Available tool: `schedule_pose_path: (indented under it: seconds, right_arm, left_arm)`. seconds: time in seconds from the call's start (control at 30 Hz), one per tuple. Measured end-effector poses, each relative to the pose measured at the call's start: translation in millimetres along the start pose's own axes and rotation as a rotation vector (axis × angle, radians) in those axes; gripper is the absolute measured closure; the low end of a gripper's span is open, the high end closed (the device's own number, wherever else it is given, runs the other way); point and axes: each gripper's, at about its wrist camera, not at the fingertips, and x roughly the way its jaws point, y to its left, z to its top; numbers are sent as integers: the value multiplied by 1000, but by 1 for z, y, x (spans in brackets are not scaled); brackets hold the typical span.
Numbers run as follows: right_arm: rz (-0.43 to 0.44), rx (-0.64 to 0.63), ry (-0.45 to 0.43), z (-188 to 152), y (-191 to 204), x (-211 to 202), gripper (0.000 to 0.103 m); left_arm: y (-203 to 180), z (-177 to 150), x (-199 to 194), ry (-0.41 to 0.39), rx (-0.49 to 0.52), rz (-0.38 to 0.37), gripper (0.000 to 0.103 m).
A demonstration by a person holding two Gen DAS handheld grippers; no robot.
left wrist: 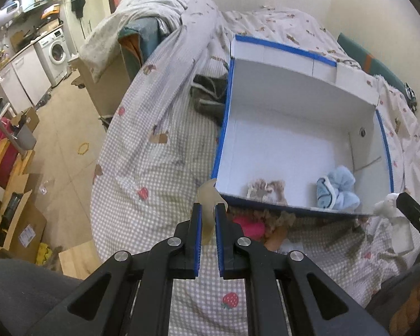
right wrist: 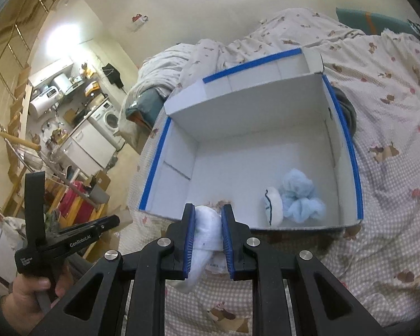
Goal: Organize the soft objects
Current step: 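Carry the tan cloth and white sock over the box with both tools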
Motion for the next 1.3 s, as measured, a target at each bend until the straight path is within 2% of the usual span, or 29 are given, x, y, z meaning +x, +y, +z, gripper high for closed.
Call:
schedule_pose_path:
  seconds: [0.37, 0.73, 1.07, 1.2, 1.3]
  right_arm:
    - [-1, 8, -25, 41, -7, 14, 82]
    - [-28, -21, -29, 77, -15, 42, 82]
    - [-113, -6, 68, 64, -40, 82, 82]
    - [-222, -13, 85, 60, -48, 91, 82]
    - [-235, 1, 115, 56, -54, 98, 82]
  left_arm:
    - [-13, 49, -4, -75, 40, 6, 95]
    - [-40, 78, 17, -75, 97, -3, 95]
    - [-83, 101, 54, -64, 161, -26, 95]
    - [-84, 99, 77, -54, 169, -63, 94]
    - [-77, 93, 98, -14, 146, -46, 94]
